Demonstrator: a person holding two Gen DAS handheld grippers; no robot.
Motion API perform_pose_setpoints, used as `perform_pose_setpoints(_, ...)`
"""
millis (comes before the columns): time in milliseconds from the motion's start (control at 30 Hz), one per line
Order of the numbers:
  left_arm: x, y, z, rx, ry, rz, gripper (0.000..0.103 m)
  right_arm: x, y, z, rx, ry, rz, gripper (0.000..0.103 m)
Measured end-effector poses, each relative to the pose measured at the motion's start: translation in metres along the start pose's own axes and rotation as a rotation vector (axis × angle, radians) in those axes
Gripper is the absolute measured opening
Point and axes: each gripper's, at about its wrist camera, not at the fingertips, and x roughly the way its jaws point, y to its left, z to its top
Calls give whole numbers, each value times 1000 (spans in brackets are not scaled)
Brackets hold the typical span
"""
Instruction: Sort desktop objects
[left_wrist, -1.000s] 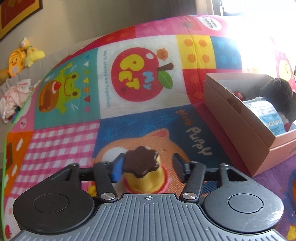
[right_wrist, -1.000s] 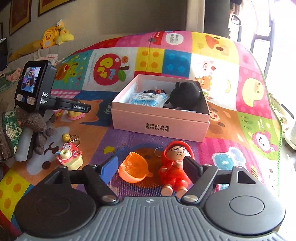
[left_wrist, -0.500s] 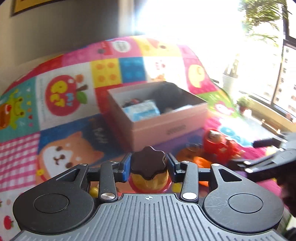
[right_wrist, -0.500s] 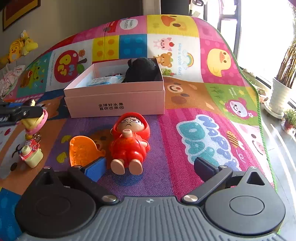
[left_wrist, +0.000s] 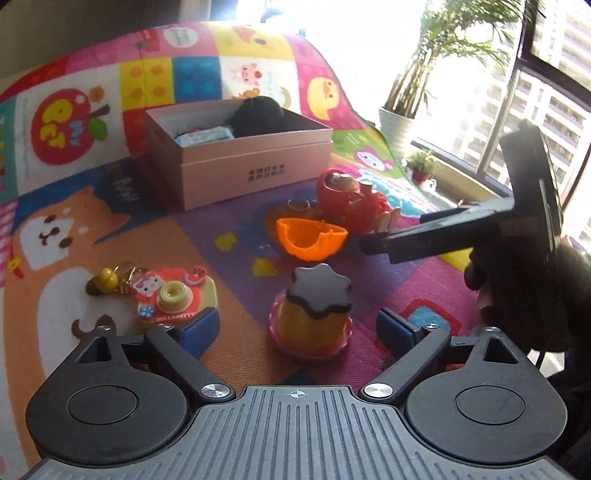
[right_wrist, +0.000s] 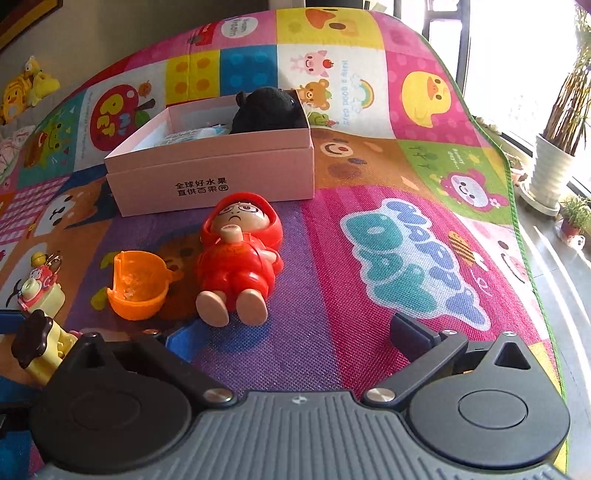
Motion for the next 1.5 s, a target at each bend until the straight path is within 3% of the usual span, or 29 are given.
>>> perform_pose_setpoints(133, 3, 18, 8, -31, -29, 30, 96, 0, 2, -1, -12, -1, -8, 103)
perform_pose_setpoints(233, 2, 27, 13, -22, -35, 93, 97, 0, 2, 0, -6, 3, -6, 103)
perform_pose_setpoints(467, -8, 16, 9, -14, -24, 56, 100, 1, 2, 2, -28, 21, 6, 103)
perform_pose_setpoints(533, -5, 8, 3, -3, -7, 78, 100, -7, 0, 1, -23, -2, 56, 103)
perform_pose_setpoints(600, -2, 4, -2, -8, 11, 83, 100, -26, 4, -2, -26, -78, 100, 103)
perform_pose_setpoints(633, -1, 2, -4, -10, 18, 80, 100, -34, 8, -3, -49, -104, 119, 101)
perform_pose_setpoints(667, 1, 1, -5, -9, 25, 75, 100, -43, 13, -3, -77, -127, 146, 92)
perform_pose_setpoints(733, 4, -1, -7, -3, 35, 73, 100, -53, 23, -1, -125, -132, 219, 81)
perform_pose_setpoints(867, 7, -4, -10, 10, 47, 84, 100, -48, 46, 11, -160, -93, 304, 79)
perform_pose_setpoints(933, 6, -6, -11, 15, 46, 92, 100, -34, 60, 16, -175, -52, 280, 79)
perform_pose_setpoints(1100, 0, -4, -15, 2, 42, 100, 100, -20, 90, 14, -305, -84, 185, 80)
perform_pose_setpoints(1233, 0, -3, -17, -7, 43, 104, 100, -23, 94, 15, -317, -23, 282, 75)
perform_pose_setpoints(1367, 1, -3, -17, -7, 39, 97, 101, -17, 87, 13, -304, -37, 180, 75)
perform_pose_setpoints(1500, 2, -5, -16, -13, 34, 91, 101, -12, 73, 15, -249, 14, 219, 75)
